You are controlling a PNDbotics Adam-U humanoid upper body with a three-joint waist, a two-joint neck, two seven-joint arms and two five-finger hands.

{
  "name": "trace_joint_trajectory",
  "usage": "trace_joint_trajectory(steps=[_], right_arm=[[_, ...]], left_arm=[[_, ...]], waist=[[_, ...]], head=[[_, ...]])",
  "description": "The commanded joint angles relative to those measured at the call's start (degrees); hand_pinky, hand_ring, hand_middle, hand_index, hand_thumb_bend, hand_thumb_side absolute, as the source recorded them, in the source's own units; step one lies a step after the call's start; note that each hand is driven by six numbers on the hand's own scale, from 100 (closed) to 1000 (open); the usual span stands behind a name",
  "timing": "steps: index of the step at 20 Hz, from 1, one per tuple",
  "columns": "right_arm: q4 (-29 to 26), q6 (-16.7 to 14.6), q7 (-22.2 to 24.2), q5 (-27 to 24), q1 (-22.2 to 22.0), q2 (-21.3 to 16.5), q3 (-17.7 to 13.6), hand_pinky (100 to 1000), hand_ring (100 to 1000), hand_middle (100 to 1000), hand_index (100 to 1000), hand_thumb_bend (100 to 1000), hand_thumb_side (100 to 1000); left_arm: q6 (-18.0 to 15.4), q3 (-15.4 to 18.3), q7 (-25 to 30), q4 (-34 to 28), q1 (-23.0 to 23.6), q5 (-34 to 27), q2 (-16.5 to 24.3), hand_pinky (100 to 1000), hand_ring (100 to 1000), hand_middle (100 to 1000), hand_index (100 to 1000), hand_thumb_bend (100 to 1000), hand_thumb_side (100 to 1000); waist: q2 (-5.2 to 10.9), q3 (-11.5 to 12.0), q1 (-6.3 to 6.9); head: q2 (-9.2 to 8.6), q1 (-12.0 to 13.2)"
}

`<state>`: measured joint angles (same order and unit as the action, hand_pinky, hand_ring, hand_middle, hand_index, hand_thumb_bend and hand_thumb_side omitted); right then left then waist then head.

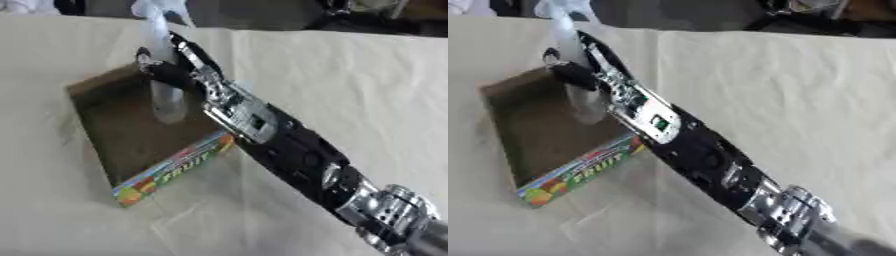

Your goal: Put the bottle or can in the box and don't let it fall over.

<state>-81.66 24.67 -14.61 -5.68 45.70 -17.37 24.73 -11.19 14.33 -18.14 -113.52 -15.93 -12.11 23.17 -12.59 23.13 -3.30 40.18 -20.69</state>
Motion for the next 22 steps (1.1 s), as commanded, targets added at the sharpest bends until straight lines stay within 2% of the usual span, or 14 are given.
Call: trace_joint_trajectory(steps=[1,11,22], right_arm=[[-3.2,1.4,0.6,0.3,0.2,-1.7,-0.7,1000,1000,1000,1000,100,525],[-10.2,4.5,0.5,-1.9,-2.0,-3.5,-1.0,1000,1000,1000,1000,100,524],[-16.3,6.4,0.1,-4.4,-5.8,-4.8,-1.1,1000,1000,1000,1000,100,533]], left_arm=[[0.0,0.8,-0.1,-1.1,0.1,0.4,2.2,1000,677,721,752,550,301],[0.1,1.0,-0.2,-1.1,1.0,1.1,2.6,1000,677,720,751,554,302],[0.2,1.3,-0.2,-1.1,1.8,1.7,2.6,1000,677,720,749,558,303]], waist=[[1.22,-0.4,0.56],[1.84,-2.1,0.86],[2.02,-3.7,0.97]], head=[[0.20,0.6],[0.82,2.0],[0.95,3.5]])
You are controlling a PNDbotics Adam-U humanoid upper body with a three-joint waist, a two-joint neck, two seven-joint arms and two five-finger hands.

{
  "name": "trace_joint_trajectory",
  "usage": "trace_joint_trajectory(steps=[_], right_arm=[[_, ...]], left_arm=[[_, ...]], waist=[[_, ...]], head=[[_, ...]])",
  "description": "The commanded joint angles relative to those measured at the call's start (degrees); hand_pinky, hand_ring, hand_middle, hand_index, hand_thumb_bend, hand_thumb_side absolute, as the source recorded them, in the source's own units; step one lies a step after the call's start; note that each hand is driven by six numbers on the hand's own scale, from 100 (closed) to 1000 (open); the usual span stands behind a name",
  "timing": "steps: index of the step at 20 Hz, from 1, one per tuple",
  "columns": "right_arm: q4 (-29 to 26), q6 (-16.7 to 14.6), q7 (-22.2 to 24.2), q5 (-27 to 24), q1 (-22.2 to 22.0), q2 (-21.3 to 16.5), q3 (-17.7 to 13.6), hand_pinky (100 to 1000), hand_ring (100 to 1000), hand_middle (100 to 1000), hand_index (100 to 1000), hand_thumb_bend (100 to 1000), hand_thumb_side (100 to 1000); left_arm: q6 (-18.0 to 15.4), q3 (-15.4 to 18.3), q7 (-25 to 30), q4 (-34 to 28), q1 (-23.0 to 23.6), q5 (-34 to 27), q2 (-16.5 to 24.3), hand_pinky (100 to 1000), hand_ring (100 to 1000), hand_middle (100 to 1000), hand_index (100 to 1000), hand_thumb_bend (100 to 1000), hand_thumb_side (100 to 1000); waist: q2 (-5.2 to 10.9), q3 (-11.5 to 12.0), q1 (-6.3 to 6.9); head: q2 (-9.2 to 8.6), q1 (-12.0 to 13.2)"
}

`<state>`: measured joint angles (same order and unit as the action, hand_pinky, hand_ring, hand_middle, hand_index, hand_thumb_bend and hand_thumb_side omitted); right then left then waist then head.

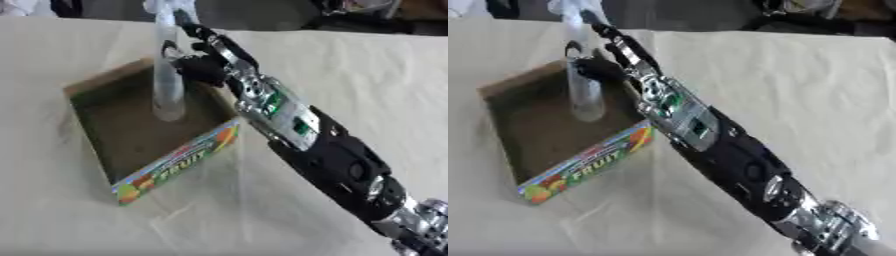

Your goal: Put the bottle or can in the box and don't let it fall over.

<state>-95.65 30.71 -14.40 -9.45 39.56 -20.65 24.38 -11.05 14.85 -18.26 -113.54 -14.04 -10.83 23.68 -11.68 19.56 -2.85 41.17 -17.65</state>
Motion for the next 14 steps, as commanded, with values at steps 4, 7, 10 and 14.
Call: trace_joint_trajectory(steps=[4,7,10,14], right_arm=[[-3.3,1.0,0.6,-2.1,-0.2,-1.6,-0.5,1000,1000,1000,1000,100,545],[-3.6,1.1,1.2,-3.1,-0.6,-1.6,-0.1,1000,1000,1000,1000,100,552],[-5.2,1.1,1.6,-3.5,-1.5,-2.3,0.0,1000,1000,1000,1000,100,546],[-11.0,1.5,2.1,-3.8,-4.0,-5.1,-0.6,1000,1000,1000,1000,100,530]], left_arm=[[0.1,0.7,0.1,-1.1,-0.1,0.4,1.9,1000,679,721,749,560,303],[0.1,0.8,0.1,-1.1,-0.1,0.6,1.9,1000,679,721,749,563,303],[0.1,0.9,0.0,-1.1,0.1,0.6,2.0,1000,679,720,749,564,303],[0.1,1.1,-0.2,-1.1,0.4,0.9,2.3,1000,679,720,749,567,302]], waist=[[0.99,-0.3,0.58],[0.94,-0.3,0.62],[1.07,-0.4,0.47],[1.52,-1.0,0.23]], head=[[-0.11,0.6],[0.03,0.4],[0.22,0.6],[0.42,1.2]])
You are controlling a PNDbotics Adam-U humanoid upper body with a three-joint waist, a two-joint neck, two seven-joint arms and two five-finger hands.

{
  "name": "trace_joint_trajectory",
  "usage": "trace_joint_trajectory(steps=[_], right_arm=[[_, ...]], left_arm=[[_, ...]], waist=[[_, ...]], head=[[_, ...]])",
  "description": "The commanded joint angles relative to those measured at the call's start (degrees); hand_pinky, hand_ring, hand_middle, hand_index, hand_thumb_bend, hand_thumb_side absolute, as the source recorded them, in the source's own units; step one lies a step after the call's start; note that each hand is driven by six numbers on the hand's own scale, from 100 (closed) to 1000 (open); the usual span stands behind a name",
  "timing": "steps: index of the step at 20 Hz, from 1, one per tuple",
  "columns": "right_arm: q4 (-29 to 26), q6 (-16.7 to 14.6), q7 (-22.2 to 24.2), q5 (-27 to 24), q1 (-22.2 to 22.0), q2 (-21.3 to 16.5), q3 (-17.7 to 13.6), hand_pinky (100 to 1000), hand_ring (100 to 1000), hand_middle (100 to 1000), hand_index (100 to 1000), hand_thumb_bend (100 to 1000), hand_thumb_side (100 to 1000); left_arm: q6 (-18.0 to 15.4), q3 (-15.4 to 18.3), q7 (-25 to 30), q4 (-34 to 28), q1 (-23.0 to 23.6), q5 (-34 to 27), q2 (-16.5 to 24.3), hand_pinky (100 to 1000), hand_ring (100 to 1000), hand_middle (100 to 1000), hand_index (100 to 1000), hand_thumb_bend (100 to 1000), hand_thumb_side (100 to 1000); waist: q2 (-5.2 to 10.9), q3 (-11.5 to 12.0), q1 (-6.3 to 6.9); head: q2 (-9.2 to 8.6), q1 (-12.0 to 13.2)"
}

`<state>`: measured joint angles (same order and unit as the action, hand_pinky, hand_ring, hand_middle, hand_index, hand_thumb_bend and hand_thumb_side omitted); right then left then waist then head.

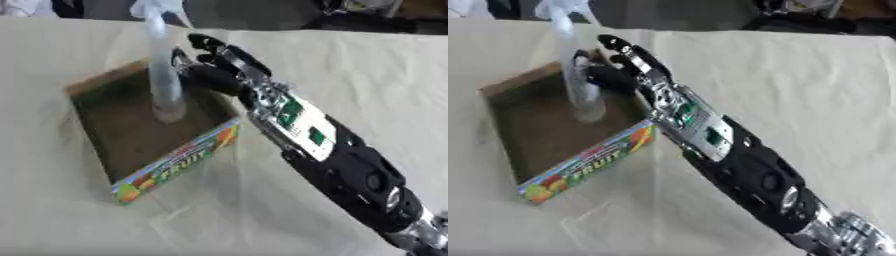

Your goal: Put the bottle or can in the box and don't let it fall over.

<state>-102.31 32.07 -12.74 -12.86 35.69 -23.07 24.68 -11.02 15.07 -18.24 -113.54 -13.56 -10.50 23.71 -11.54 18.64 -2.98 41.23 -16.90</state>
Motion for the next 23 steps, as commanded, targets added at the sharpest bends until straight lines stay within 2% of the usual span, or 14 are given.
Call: trace_joint_trajectory(steps=[1,4,7,10,13,14,17,19,23], right_arm=[[-6.2,0.4,0.5,-0.5,-1.1,-3.7,-1.3,1000,1000,1000,1000,100,529],[-11.1,1.2,-0.3,-2.5,-4.4,-6.8,-4.2,1000,1000,1000,1000,100,528],[-12.1,-1.9,-3.3,-4.2,-7.4,-9.5,-8.3,1000,1000,1000,1000,100,529],[-12.3,-7.0,-6.8,-4.5,-10.0,-11.7,-12.4,1000,1000,1000,1000,100,470],[-12.3,-13.5,-12.1,-6.2,-12.8,-13.2,-16.6,1000,1000,1000,1000,100,470],[-12.3,-15.4,-14.3,-6.8,-13.8,-13.5,-18.2,1000,1000,1000,973,100,470],[-12.3,-20.1,-19.5,-7.3,-16.8,-14.8,-22.3,1000,1000,1000,969,100,470],[-12.3,-23.1,-21.7,-6.8,-18.8,-15.5,-24.5,1000,1000,1000,998,100,470],[-12.3,-29.9,-24.0,-6.6,-22.6,-14.9,-27.6,1000,1000,1000,1000,100,470]], left_arm=[[0.1,0.9,-0.3,-1.1,0.0,0.6,2.4,1000,679,720,748,568,302],[0.5,1.1,-0.5,-1.1,0.7,0.7,2.4,1000,678,720,748,570,303],[0.9,1.3,-0.7,-1.1,1.2,0.9,2.3,1000,677,720,747,572,304],[1.2,1.2,-0.5,-1.1,1.3,1.0,2.2,1000,676,720,747,573,306],[1.6,0.9,-0.2,-1.1,1.6,0.9,2.1,1000,675,719,746,574,307],[1.8,0.8,0.0,-1.1,1.8,0.9,2.0,1000,673,719,746,574,309],[2.5,0.5,0.6,-1.1,2.3,1.0,1.8,1000,672,719,745,576,311],[2.9,0.2,1.0,-1.1,2.6,1.0,1.8,1000,671,718,745,577,312],[3.3,-0.1,1.6,-1.1,2.8,1.0,1.6,1000,670,718,745,580,313]], waist=[[1.50,-0.3,0.35],[1.74,-1.0,0.32],[1.80,-1.9,0.30],[1.79,-2.7,0.42],[1.82,-3.6,0.52],[1.86,-4.1,0.51],[2.00,-5.2,0.40],[2.08,-5.7,0.32],[2.22,-6.4,0.08]], head=[[0.39,0.7],[0.33,1.4],[0.23,2.2],[0.05,3.5],[0.00,4.6],[0.23,5.1],[0.79,6.3],[0.90,6.8],[1.26,7.6]])
